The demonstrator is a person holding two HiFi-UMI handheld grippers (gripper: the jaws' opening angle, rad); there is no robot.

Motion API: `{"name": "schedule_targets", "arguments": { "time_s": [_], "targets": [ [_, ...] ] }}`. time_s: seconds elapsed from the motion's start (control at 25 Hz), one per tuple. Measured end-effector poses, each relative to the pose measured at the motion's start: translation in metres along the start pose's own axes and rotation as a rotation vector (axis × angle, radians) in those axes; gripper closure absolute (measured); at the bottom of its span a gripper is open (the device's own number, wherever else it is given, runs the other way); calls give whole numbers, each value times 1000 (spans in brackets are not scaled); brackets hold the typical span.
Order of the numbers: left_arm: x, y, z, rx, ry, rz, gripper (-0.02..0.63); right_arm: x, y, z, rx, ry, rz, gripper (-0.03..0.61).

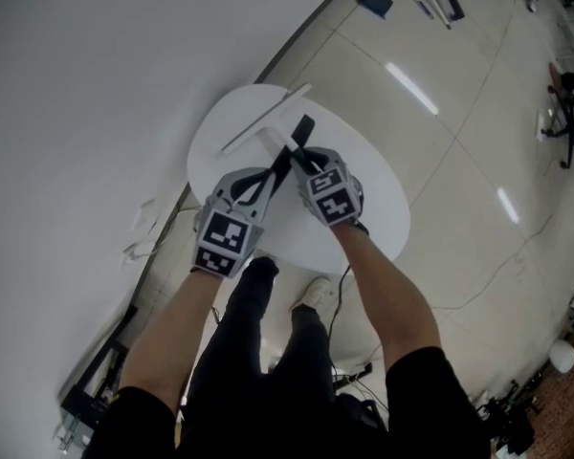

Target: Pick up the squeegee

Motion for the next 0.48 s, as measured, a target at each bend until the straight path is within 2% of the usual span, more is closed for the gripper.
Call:
{"name": "schedule_targets", "arguments": {
  "time_s": [0.28,0.48],
  "targets": [
    [-11,43,-62,-64,64,41,607,50,19,-82,-83,9,6,477],
    [-64,78,-160,-147,99,88,607,115,21,-196,-184,-4,-3,477]
  ]
}}
Point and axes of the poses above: the fingertips, and each gripper's own axes: z forward along the fingers, x to its left, y out of its top, the point moved 2 cm from there along -z, backward along the fingers, and after that the axes turned 13 degrees about y, right-handed, at the moved point
